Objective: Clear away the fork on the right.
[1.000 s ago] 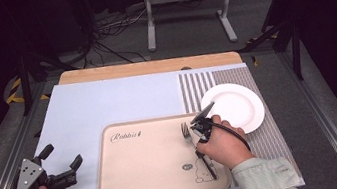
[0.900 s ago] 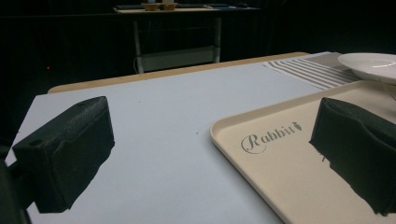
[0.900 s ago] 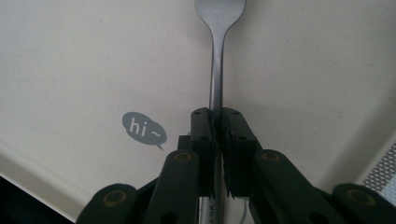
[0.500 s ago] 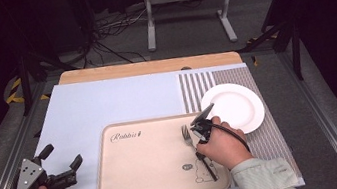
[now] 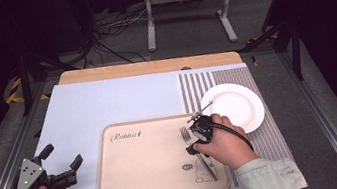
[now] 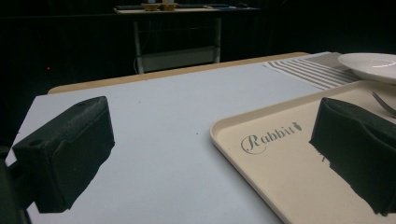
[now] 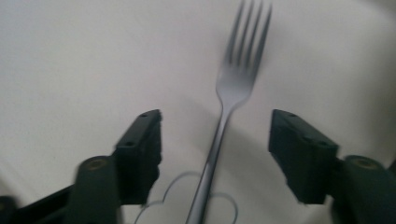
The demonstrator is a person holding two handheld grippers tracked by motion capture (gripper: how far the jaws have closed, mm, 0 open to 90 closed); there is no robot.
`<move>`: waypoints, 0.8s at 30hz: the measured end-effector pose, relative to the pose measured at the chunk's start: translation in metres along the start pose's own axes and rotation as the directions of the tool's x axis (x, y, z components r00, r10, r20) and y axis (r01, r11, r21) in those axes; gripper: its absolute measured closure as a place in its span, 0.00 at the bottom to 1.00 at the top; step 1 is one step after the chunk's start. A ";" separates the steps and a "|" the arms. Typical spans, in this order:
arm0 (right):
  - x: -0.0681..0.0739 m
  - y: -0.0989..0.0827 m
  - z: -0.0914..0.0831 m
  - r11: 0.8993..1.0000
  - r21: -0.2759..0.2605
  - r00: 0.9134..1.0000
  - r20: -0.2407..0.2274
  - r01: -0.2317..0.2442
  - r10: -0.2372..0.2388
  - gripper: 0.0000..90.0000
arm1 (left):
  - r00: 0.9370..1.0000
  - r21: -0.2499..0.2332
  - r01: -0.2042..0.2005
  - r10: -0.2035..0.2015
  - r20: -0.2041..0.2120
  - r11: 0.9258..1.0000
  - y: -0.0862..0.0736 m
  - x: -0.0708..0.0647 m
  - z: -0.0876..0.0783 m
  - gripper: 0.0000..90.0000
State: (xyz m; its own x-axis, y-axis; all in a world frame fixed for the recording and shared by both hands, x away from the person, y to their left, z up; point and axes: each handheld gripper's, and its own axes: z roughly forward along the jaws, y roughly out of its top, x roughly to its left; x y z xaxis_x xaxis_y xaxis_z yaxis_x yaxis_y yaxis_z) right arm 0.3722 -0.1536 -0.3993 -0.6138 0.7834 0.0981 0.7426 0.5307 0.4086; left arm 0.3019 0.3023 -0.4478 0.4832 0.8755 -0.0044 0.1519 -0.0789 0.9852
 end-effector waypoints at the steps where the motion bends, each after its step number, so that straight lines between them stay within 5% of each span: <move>1: 0.001 0.001 -0.001 0.998 -0.051 0.999 0.006 0.038 -0.037 0.27 | 1.000 0.001 0.000 0.000 0.000 1.000 0.000 0.000 0.000 0.00; 3: 0.003 0.002 -0.004 0.989 -0.107 0.994 0.025 0.104 -0.102 0.26 | 1.000 0.000 0.002 -0.002 -0.001 1.000 0.000 0.000 0.000 0.00; 5: 0.005 0.003 -0.008 0.969 -0.178 0.985 0.042 0.172 -0.167 0.23 | 1.000 -0.003 0.001 -0.001 0.001 1.000 0.000 -0.001 0.000 0.00; 11: 0.010 0.003 -0.012 0.934 -0.299 0.980 0.014 0.195 -0.199 0.23 | 1.000 -0.001 0.000 0.000 -0.003 1.000 0.000 0.000 0.000 0.00; 14: 0.011 0.002 -0.012 0.920 -0.321 0.971 0.002 0.226 -0.238 0.38 | 1.000 -0.002 0.001 -0.001 -0.001 1.000 0.000 -0.001 0.000 0.00; 16: 0.011 0.001 -0.011 0.918 -0.324 0.970 -0.002 0.230 -0.243 0.43 | 1.000 -0.003 0.001 -0.001 -0.001 1.000 0.000 -0.001 0.000 0.00; 21: 0.006 0.000 -0.009 0.922 -0.301 0.964 -0.031 0.242 -0.263 0.88 | 1.000 -0.001 0.001 -0.001 -0.001 1.000 -0.001 -0.001 0.001 0.00; 24: 0.002 0.000 0.001 0.931 -0.256 0.958 -0.052 0.259 -0.281 0.95 | 1.000 -0.001 0.004 -0.004 -0.001 1.000 -0.001 -0.001 0.001 0.00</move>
State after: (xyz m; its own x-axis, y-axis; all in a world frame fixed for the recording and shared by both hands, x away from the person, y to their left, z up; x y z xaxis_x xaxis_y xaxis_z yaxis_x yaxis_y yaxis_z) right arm 0.3715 -0.1519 -0.3998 -0.8107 0.5848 0.0266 0.4641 0.6143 0.6381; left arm 0.3023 0.3007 -0.4487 0.4814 0.8765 -0.0084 0.1527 -0.0745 0.9855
